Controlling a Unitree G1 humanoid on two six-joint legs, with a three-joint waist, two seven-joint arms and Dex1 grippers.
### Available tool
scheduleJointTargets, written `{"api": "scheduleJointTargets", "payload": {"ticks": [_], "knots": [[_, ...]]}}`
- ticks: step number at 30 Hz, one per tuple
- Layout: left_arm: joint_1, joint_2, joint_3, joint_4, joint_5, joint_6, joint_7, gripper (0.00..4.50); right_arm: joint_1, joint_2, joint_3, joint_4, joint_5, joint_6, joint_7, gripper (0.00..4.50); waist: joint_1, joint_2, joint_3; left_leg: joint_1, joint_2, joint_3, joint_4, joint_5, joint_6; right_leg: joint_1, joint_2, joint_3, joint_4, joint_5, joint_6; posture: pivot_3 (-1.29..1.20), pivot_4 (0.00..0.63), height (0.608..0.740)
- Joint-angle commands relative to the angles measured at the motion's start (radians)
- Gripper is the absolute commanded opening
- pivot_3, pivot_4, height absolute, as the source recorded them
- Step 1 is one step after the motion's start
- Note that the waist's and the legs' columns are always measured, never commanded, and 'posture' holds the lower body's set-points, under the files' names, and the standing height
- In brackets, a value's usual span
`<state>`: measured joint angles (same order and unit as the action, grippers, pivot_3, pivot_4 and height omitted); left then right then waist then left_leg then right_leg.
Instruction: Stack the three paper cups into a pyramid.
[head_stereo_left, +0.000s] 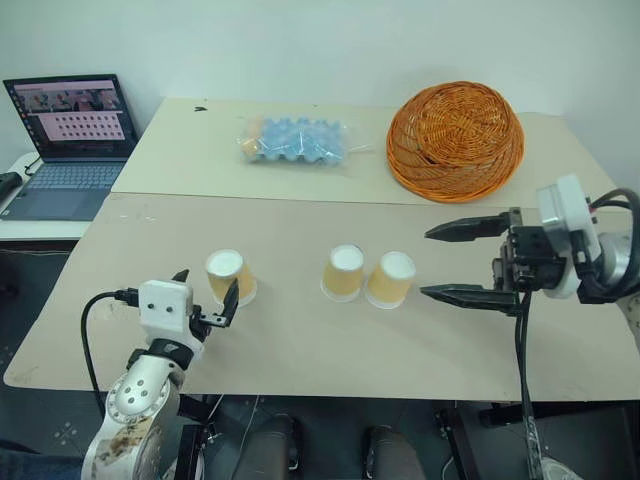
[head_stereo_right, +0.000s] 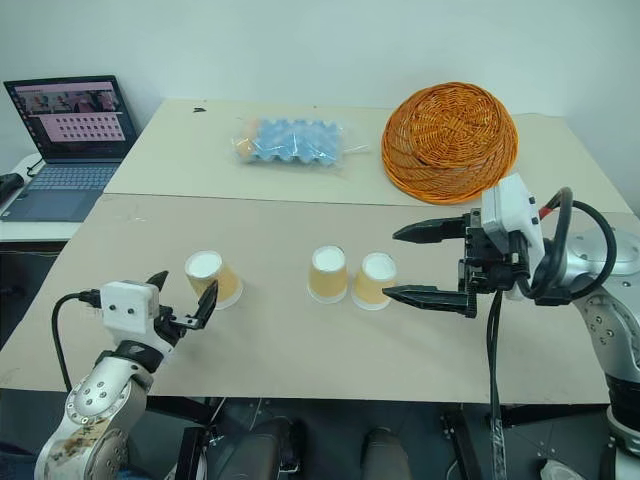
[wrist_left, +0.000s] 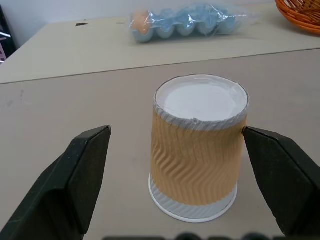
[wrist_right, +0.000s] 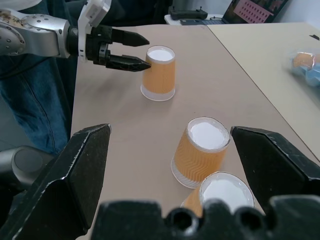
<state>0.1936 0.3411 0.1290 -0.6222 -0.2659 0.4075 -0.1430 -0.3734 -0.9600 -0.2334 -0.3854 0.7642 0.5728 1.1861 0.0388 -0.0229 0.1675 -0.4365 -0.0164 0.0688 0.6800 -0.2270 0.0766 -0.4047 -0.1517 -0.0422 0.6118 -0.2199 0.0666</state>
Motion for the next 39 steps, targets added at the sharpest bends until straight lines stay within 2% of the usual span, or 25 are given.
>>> {"api": "scheduleJointTargets", "payload": {"ticks": [1,15,24,27,29,31,39], "knots": [[-0.028,0.005,-0.017,-0.002,0.008,-0.029,-0.040,4.50,0.008,-0.025,-0.058,-0.033,0.019,-0.001,-0.007,4.46,0.000,0.000,0.000,0.000,0.000,0.000,0.000,0.000,0.000,0.000,0.000,0.000,0.000,0.000,0.000,0.00,0.150,0.726],[-0.190,0.016,0.019,0.128,0.001,-0.023,-0.082,4.50,0.070,-0.039,-0.078,-0.060,0.010,-0.006,-0.037,4.46,0.000,0.000,0.000,0.000,0.000,0.000,0.000,0.003,0.005,0.001,0.000,0.000,0.001,0.000,0.001,0.00,0.150,0.726],[-0.206,0.022,0.020,0.160,0.008,-0.032,-0.114,4.50,0.088,-0.041,-0.085,-0.062,0.006,-0.008,-0.051,4.46,0.000,0.000,0.000,0.000,0.000,0.000,0.000,0.003,0.004,0.001,0.000,0.000,0.001,0.001,0.001,0.00,0.150,0.726],[-0.208,0.025,0.019,0.164,0.009,-0.033,-0.122,3.72,0.088,-0.043,-0.090,-0.066,0.013,-0.003,-0.053,4.50,0.000,0.000,0.000,0.000,0.000,0.000,0.000,0.003,0.004,0.001,0.000,0.000,0.001,0.001,0.001,0.00,0.150,0.726],[-0.211,0.027,0.018,0.170,0.010,-0.035,-0.126,2.93,0.088,-0.043,-0.090,-0.067,0.014,-0.003,-0.054,4.50,0.000,0.000,0.000,0.000,0.000,0.000,0.000,0.003,0.004,0.000,0.000,0.000,0.000,0.001,0.001,0.00,0.150,0.726],[-0.213,0.029,0.018,0.175,0.011,-0.036,-0.128,2.44,0.089,-0.042,-0.089,-0.066,0.012,-0.005,-0.055,4.50,0.000,0.000,0.000,0.000,0.000,0.000,0.000,0.003,0.004,0.001,0.000,0.000,0.000,0.001,0.001,0.00,0.150,0.726],[-0.291,0.038,0.030,0.169,-0.016,-0.014,-0.142,2.37,0.117,-0.031,-0.086,-0.062,-0.009,-0.019,-0.062,4.50,0.000,0.000,0.000,0.000,0.000,0.000,0.000,0.003,0.004,0.001,0.000,0.000,0.001,0.001,0.001,0.00,0.150,0.726]]}}
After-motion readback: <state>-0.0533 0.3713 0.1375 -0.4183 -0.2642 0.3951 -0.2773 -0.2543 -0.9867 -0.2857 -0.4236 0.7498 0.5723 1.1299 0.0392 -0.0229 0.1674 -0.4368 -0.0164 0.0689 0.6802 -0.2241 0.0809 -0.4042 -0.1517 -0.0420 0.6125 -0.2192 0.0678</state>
